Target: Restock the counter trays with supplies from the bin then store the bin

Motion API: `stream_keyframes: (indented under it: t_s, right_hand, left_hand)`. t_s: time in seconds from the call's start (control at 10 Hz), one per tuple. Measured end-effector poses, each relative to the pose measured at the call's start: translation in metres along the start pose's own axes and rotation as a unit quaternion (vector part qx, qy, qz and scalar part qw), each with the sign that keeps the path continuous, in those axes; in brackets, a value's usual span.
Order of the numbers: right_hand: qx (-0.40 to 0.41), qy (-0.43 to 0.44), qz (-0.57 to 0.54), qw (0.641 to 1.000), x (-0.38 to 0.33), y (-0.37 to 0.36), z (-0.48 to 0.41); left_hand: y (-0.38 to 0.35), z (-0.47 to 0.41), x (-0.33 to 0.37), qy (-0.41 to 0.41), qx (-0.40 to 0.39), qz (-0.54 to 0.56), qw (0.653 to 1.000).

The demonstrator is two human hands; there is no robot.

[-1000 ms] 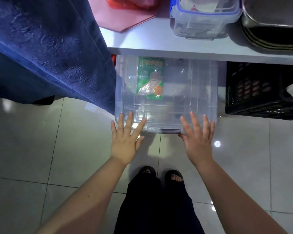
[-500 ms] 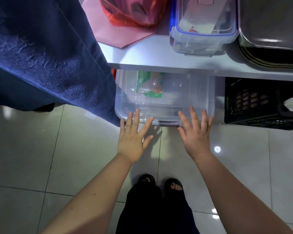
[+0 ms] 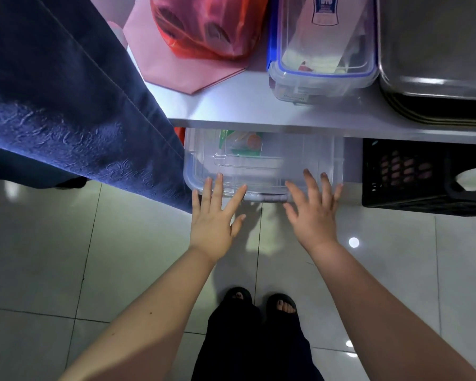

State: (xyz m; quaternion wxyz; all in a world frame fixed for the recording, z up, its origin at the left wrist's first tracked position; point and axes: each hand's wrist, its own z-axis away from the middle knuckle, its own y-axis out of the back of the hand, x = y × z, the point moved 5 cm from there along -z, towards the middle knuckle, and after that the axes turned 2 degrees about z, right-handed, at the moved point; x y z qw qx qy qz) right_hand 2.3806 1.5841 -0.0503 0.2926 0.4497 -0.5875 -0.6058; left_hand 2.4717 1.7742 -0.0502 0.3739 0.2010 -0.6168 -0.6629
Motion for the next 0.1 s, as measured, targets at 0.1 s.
stream_keyframes:
  t_s: [0.1]
  right_hand:
    - [-0.04, -0.023, -0.039, 0.998, -0.0051, 0.017, -0.006]
  left_hand:
    - [0.0251, -0.0068, 0.0154, 0.03, 0.025, -0.002, 0.999]
